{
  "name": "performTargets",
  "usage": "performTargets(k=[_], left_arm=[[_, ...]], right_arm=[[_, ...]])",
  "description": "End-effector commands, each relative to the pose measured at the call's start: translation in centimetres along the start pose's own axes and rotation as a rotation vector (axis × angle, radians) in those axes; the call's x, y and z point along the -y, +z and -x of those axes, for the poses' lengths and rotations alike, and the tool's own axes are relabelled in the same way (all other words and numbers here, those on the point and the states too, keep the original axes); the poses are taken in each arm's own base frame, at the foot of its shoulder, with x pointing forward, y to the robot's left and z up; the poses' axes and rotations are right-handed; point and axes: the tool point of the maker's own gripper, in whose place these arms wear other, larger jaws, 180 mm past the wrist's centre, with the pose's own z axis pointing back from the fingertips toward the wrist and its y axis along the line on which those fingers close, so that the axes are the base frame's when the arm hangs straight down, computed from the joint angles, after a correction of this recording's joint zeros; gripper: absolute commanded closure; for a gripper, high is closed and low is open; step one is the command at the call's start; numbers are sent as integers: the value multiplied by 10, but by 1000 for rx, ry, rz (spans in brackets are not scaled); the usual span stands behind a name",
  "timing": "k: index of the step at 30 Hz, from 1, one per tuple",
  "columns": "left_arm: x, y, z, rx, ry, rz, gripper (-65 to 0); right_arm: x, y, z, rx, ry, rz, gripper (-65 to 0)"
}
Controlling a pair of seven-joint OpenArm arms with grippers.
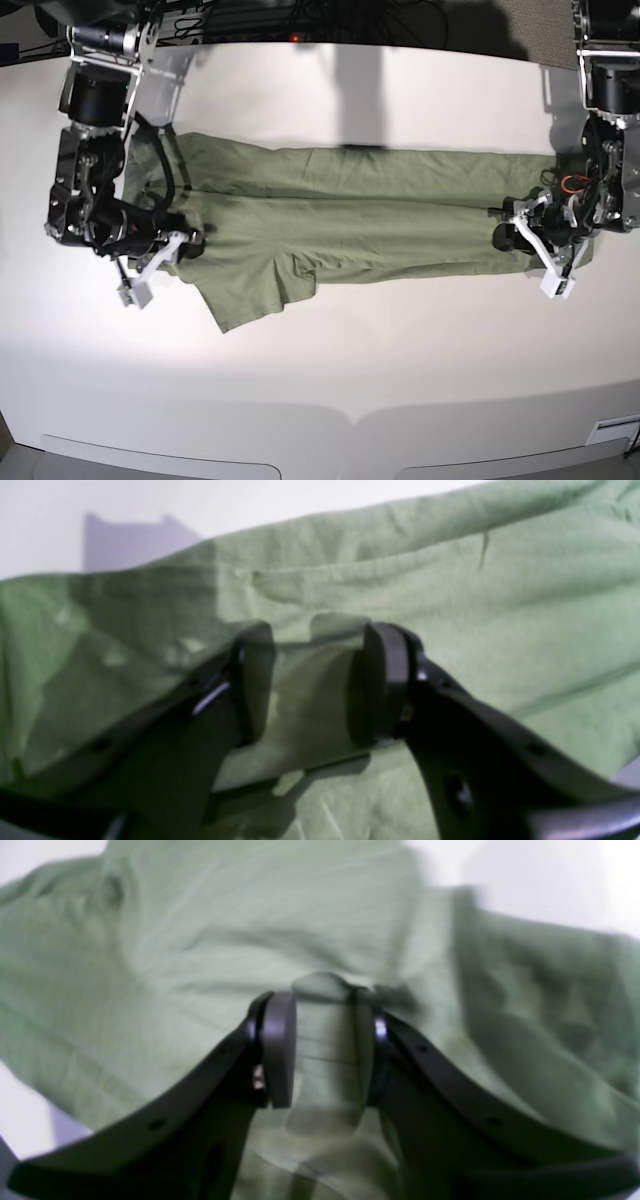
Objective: Fold the T-shirt properly
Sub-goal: 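Pull the folded edge back toward the robot with both grippers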
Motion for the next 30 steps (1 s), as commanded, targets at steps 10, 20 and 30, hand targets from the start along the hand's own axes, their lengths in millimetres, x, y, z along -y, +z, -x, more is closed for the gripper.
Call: performTargets(k=[10,20,30], left_arm=[[-9,6,-19,14,9,-20,-292],[-6,12,-55,40,-1,-4,-292],[11,19,-84,66,38,83,-292]], right_arm=[[-1,32,-124,252,112,71,-386],[25,-9,-132,121,26,175,-386],[21,-54,-96,-14,-47,166,-386]])
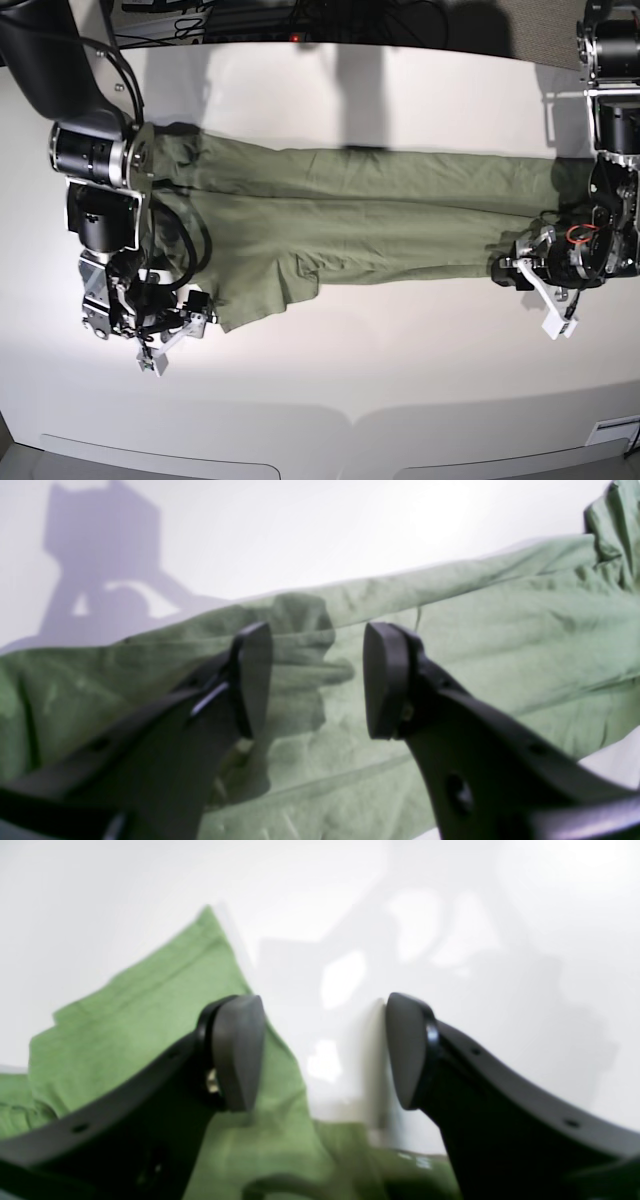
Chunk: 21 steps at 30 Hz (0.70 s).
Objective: Fold the T-shirt properly
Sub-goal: 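Pull the folded edge back toward the robot with both grippers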
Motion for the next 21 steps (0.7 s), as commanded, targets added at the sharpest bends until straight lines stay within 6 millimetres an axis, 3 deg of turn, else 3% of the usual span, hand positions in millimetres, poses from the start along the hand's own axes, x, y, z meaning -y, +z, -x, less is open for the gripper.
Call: performTargets(k=[1,8,12,16,19,21], left_arm=[[-1,10,-25,57,-18,1,-292],[-1,9,-24,56,-18,1,-292],[-1,9,-24,52,-18,1,-292],[-1,9,-24,52,-18,1,-292],[-1,9,-24,53,-18,1,-292],[-1,9,-24,53,-18,1,-292]], right_arm=[[-7,6,-22,42,13,-13,-386],[-36,-9,-7,10,25,-63,-385],[-34,-12,5,-17,34,-51,-377],[-32,-18,24,-52,26,-51,-294],[-34,-20,41,-97,40,-72,-289],[-39,-19,49,-137,57,-103,-220]])
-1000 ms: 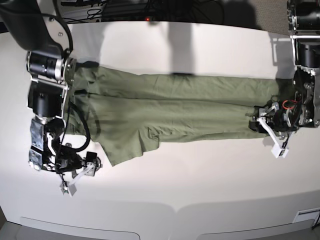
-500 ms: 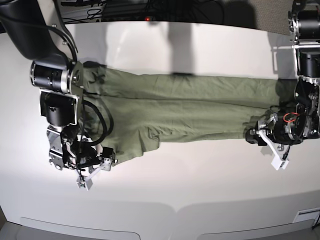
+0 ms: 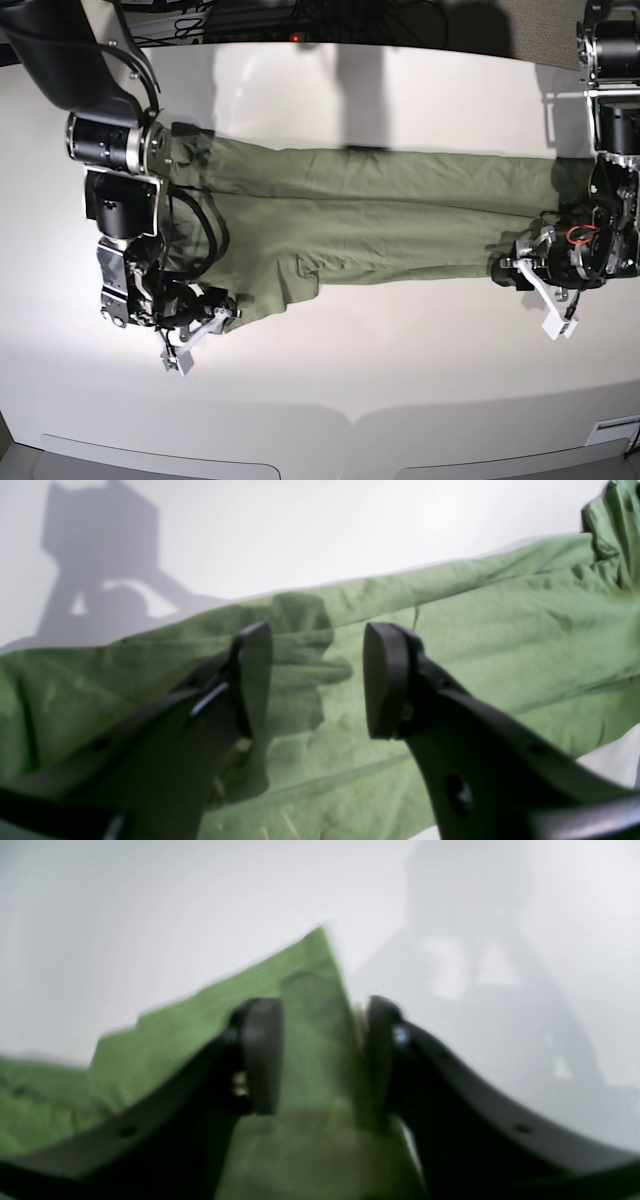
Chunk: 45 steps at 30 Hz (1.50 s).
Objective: Fold the T-shirt properly
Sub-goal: 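Pull the folded edge back toward the robot with both grippers, then release with the left gripper and drag the shirt end with the right gripper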
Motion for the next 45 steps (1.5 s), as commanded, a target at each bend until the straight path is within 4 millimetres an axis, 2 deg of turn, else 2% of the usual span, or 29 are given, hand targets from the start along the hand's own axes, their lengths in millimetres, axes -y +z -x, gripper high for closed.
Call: performTargets(k=[1,4,11,16,23,25,30,36,38,41,45], left_arm=[[-1,9,-24,59,-19,-1,-292],[-1,9,-24,59,-18,0,-292],[-2,9,-24,58,-19,-1,-292],[-1,9,-25,63,-19,-1,-292],[-4,11,-25,61,-20,-7,-292],[-4,11,-25,63,-20,-5,-292],[-4,11,-26,65,-21,-6,-292],[-8,14,-28,67,-24,-16,-292],[-16,22,-36,77,-35,-37,-292],[-32,41,-58,109,-61,-83,-292],[-52,70,-87,149,-92,-144,-292]], right_arm=[[1,0,19,-95,2,5,-167],[-3,1,12,-70,-23,-22,0],[-9,11,-6,-39,18,-41,0],[-36,29,-27,6,71,-171,0],[-55,56,-58,95,108,-223,0],[-62,63,-61,105,115,-251,0],[-88,68,-47,43,144,-355,0],[-110,62,-8,-59,207,-411,0],[-120,64,6,-85,227,-448,0],[-138,74,24,-105,264,-524,0],[-173,100,26,7,290,-669,0]])
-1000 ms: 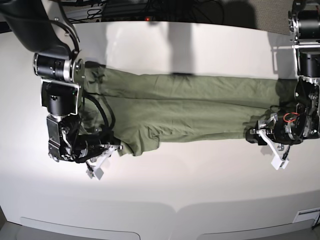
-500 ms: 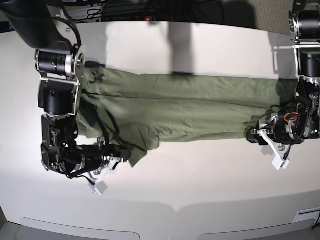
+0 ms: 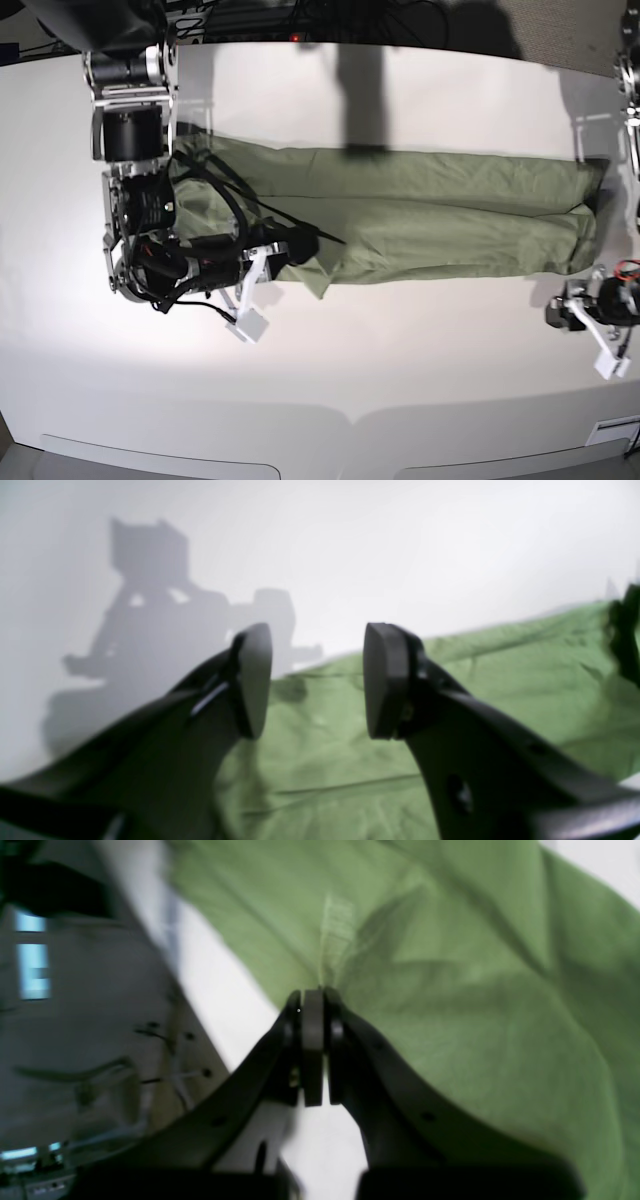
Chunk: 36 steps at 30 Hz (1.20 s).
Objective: Fold the T-shirt properly
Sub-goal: 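Release with the left gripper and drag the shirt end with the right gripper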
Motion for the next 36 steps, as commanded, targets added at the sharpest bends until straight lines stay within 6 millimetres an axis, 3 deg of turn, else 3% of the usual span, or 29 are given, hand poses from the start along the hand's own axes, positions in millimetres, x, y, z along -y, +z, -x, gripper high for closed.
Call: performTargets(k=[1,4,8,15,20,24,28,36], left_arm=[[-7,14,-28,66,-21,-14,-292],[-20,27,-37,68,-32,-46,-292],[-28,36,-40,78,-24,-49,-292],[-26,36,-38,77,-16,-39,-292],[-27,36,-38,76,-16,-39,-292],[-26,36,-38,77,-16,-39,-292],[-27,36,-38,75,-16,-40,-292],[-27,35,-35,59,-15,-40,-292]], right_arm=[[-16,9,-21,72,57,-41,0],[-37,15,-14,105,102,-78,0],[-41,19,16,72,106,-54,0],[-28,34,87,-32,-6,-35,0],[-9,60,138,-149,-70,38,0],[4,87,167,-235,-97,101,0],[13,114,178,-286,-103,147,0],[16,159,168,-295,-100,162,0]])
